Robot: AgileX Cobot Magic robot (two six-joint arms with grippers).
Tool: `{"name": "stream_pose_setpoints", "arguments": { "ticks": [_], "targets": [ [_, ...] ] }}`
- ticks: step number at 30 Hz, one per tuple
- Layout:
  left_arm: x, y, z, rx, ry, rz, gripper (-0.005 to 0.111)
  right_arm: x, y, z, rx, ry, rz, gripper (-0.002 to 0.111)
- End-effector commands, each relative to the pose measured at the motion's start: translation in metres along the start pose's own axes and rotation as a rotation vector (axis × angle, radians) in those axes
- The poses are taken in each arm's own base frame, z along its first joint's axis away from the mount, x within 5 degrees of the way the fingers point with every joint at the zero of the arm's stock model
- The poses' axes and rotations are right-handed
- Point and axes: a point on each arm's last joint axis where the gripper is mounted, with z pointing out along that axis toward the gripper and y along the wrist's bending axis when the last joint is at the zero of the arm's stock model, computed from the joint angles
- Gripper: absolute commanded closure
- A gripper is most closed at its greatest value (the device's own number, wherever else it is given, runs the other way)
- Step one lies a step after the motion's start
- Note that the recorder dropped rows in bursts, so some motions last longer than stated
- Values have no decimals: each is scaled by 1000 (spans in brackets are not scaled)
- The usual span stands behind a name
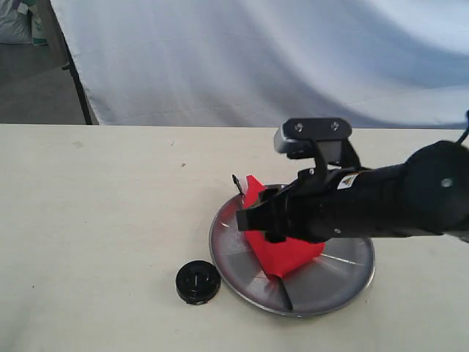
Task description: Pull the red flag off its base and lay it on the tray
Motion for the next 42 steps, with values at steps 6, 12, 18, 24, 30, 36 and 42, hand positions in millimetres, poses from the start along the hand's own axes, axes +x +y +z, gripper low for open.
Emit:
{"name": "stream_pose_setpoints", "arguments": {
  "ticks": [6, 12, 18, 24, 30, 36, 42],
  "targets": [
    [0, 0, 0, 2, -4, -19, 107, -20, 18, -86, -103, -184, -114, 109],
    [0, 0, 0, 2, -4, -19, 107, -17, 24, -122, -139, -236, -186, 109],
    [0, 0, 0, 2, -4, -19, 107, 10, 8, -142, -64, -428, -161, 109],
    [0, 0, 0, 2, -4, -19, 107, 75, -23, -157, 28, -660, -81, 109],
    [0, 0, 0, 3, -4, -24, 107, 128, -35, -161, -33, -716, 4, 109],
    [0, 0, 0, 2, -4, -21, 107, 151, -42, -151, -41, -697, 43, 109],
    [0, 0, 0, 2, -4, -21, 107, 151, -42, -151, -41, -699, 47, 109]
  ]
}}
